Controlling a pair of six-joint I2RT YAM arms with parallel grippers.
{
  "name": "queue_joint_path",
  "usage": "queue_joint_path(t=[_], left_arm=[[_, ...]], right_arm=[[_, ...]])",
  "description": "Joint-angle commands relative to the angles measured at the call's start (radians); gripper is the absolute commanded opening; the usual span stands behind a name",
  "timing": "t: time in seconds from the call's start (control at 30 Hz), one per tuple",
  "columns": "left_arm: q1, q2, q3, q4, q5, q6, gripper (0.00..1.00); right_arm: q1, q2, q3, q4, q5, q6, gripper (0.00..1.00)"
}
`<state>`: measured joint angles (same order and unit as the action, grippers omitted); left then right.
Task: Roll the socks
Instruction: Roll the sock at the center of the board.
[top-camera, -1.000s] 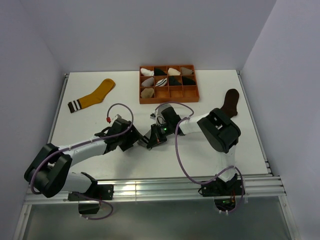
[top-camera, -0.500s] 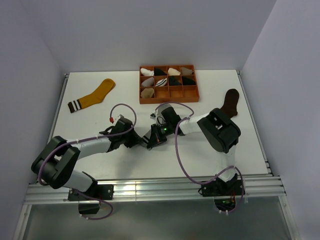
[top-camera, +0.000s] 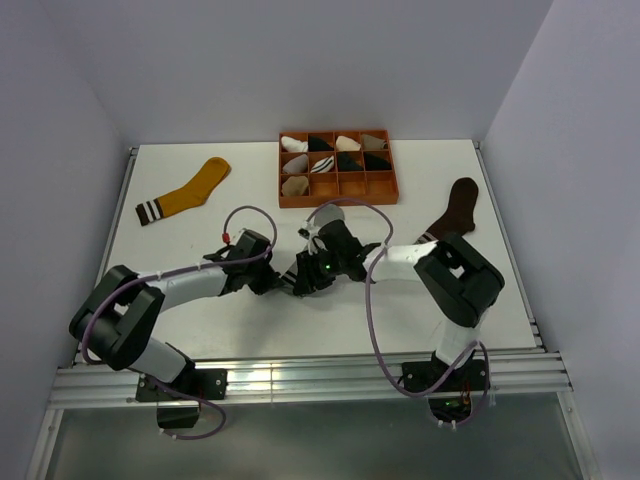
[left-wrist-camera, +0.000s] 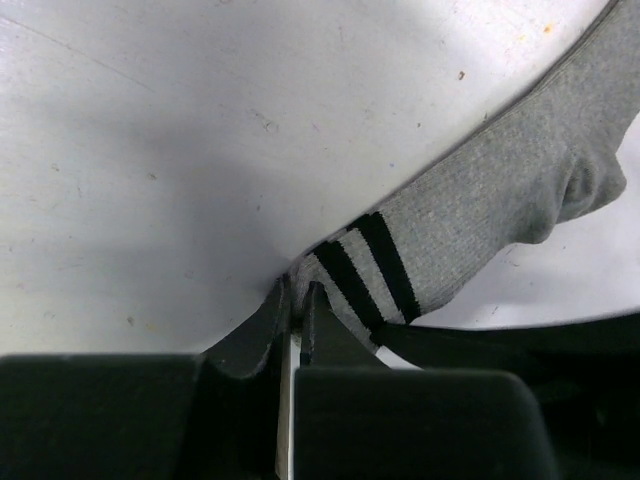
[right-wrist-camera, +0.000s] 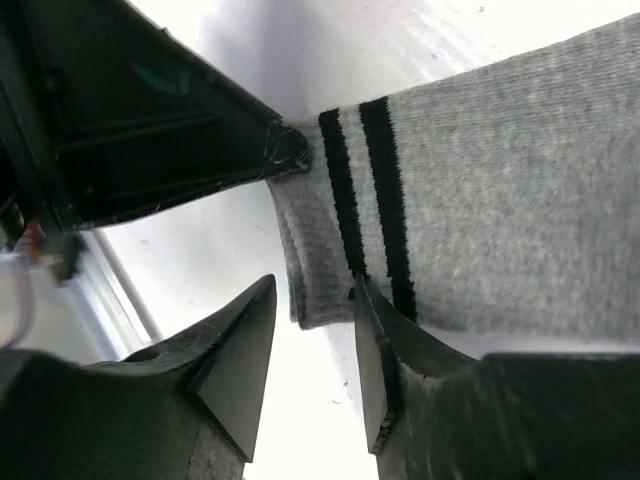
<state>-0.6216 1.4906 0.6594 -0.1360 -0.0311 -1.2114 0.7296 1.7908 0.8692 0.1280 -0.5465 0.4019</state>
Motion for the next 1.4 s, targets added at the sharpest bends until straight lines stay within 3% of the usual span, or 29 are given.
queue_joint_path(t=[0.0, 0.53, 0.73, 0.8, 0.97, 1.1, 1.23, 1.33, 1.37], left_arm=[[-0.003, 0.016, 0.042, -0.103, -0.009, 0.019, 0.0], [-0.004, 0.04, 0.137, -0.203, 0.016, 0.013, 0.0], [-0.004, 0.053, 0.144, -0.211, 0.022, 0.004, 0.0], [-0.004, 0.053, 0.143, -0.209, 0.022, 0.003, 0.0], [-0.003, 0.05, 0.143, -0.212, 0.017, -0.002, 0.0], [0.0, 0.039, 0.143, -0.206, 0.02, 0.0, 0.0], [0.003, 0.016, 0.137, -0.201, 0.017, 0.001, 0.01], [0.008, -0.012, 0.121, -0.192, 0.01, 0.001, 0.09], [0.008, -0.021, 0.118, -0.188, 0.001, 0.0, 0.17]], right_arm=[[0.063, -0.082, -0.033, 0.013, 0.195, -0.093, 0.46], [0.3, -0.11, -0.055, 0.059, 0.608, -0.244, 0.49], [0.358, -0.071, -0.05, 0.073, 0.712, -0.261, 0.46], [0.373, -0.053, -0.045, 0.073, 0.737, -0.258, 0.41], [0.378, -0.045, -0.052, 0.068, 0.755, -0.241, 0.16], [0.364, -0.041, -0.049, 0.044, 0.749, -0.213, 0.02], [0.309, -0.064, -0.064, 0.048, 0.622, -0.173, 0.0], [0.226, -0.083, -0.07, 0.062, 0.435, -0.121, 0.0], [0.203, -0.091, -0.073, 0.071, 0.378, -0.089, 0.0]])
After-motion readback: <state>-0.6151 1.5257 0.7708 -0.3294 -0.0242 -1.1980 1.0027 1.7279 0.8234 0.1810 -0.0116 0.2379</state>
